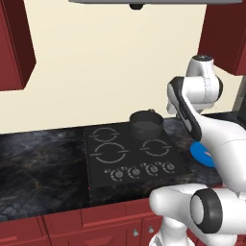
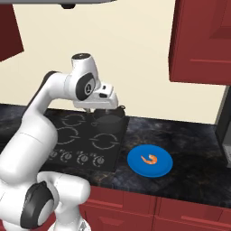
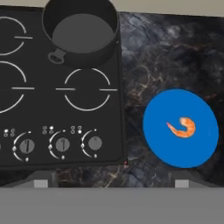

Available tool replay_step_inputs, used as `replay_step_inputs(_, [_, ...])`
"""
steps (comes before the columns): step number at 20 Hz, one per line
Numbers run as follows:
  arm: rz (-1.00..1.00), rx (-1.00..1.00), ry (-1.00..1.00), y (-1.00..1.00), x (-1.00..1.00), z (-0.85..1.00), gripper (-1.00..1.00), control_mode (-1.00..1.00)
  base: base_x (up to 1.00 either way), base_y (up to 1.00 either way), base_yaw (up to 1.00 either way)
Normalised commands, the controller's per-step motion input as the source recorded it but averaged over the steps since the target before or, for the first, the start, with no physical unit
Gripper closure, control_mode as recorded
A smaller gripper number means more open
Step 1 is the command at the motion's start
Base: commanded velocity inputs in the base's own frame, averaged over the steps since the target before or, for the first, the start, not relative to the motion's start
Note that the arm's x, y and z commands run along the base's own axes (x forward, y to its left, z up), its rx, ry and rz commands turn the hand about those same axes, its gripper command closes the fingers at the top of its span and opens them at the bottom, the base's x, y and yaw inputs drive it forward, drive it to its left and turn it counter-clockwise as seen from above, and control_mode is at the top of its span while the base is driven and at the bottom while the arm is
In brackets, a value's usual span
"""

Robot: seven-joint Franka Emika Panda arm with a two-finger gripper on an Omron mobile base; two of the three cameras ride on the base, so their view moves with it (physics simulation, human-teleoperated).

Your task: Retrieve the frozen meat and place it in the pot on a burner. Then turn the burner on.

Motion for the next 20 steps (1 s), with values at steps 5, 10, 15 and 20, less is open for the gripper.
replay_step_inputs(5, [-0.12, -0.03, 0.01, -0.68, 0.00, -0.08, -1.00, -1.00, 0.00, 0.00, 0.00])
replay_step_inputs(10, [-0.07, 0.00, 0.01, -0.25, 0.03, -0.13, -1.00, -1.00, 0.00, 0.00, 0.00])
replay_step_inputs(15, [-0.04, -0.03, 0.08, -0.35, 0.07, -0.31, -1.00, -1.00, 0.00, 0.00, 0.00])
replay_step_inputs(20, [0.00, 0.06, -0.01, -0.73, 0.00, -0.44, -1.00, -1.00, 0.00, 0.00, 0.00])
